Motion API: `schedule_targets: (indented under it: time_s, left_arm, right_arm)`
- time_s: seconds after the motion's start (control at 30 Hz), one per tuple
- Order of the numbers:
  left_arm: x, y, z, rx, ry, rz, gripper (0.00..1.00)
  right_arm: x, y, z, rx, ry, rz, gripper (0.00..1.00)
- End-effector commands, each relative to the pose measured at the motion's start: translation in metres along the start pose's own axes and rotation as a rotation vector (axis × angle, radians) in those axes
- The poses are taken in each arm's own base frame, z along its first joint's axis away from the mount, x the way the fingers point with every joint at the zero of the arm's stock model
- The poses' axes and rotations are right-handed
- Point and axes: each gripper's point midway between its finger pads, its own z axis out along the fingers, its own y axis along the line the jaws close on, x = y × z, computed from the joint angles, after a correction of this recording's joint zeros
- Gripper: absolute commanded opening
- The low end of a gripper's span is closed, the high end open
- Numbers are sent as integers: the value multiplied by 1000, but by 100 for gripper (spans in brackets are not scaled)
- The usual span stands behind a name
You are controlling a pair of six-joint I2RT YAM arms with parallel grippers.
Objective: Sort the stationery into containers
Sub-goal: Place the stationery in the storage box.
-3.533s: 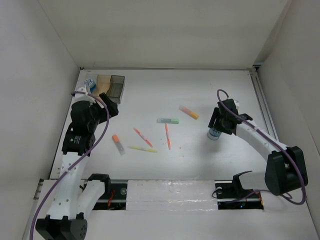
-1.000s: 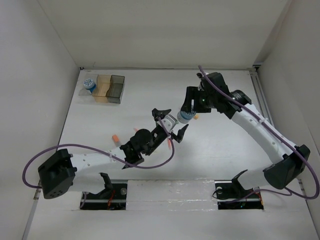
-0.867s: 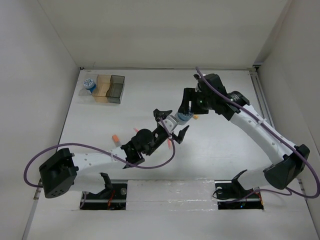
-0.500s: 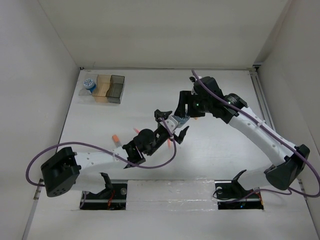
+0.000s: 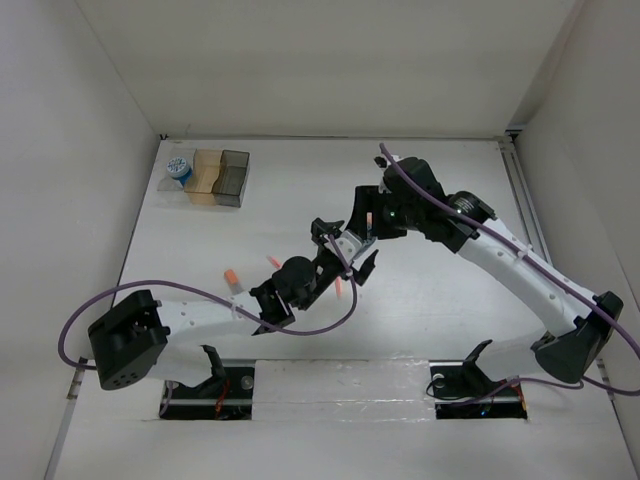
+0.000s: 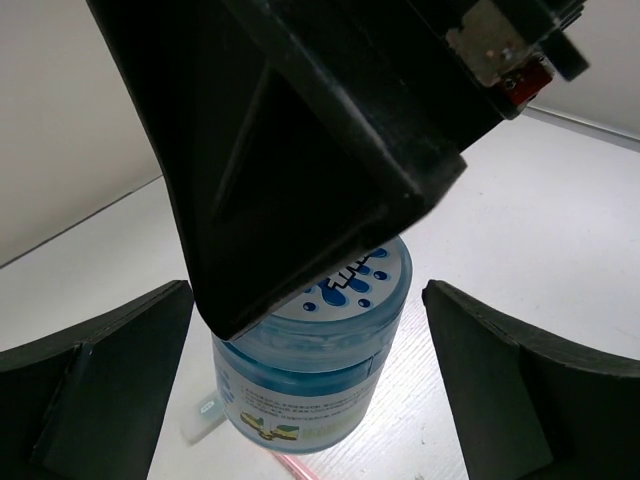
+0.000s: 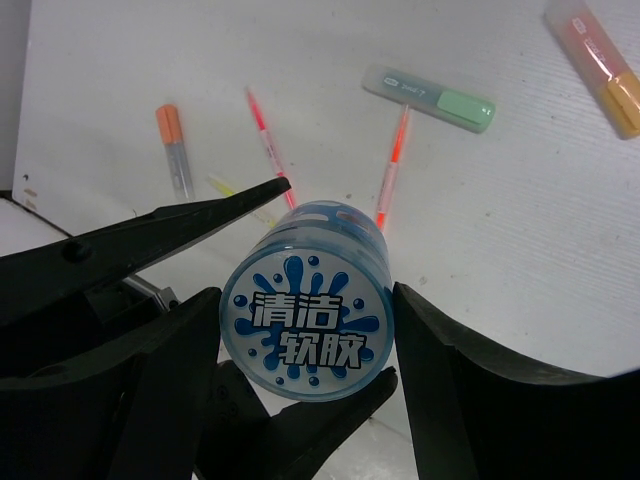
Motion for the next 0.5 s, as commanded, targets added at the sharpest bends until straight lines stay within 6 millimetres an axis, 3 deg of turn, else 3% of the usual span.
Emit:
schedule_targets:
  time_s: [0.0, 0.13, 0.47]
  left_arm:
    - [-34, 5, 7, -28, -90, -22, 99]
    - [-30, 9, 9, -37, -80, -17, 97]
    - [-34, 9, 10, -39, -88, -21, 75]
  right_arm:
    - [-33, 23, -20, -83, -136, 7, 0]
    - [-33, 28, -21, -96, -141, 0, 0]
    - [-29, 31, -17, -99, -128, -5, 0]
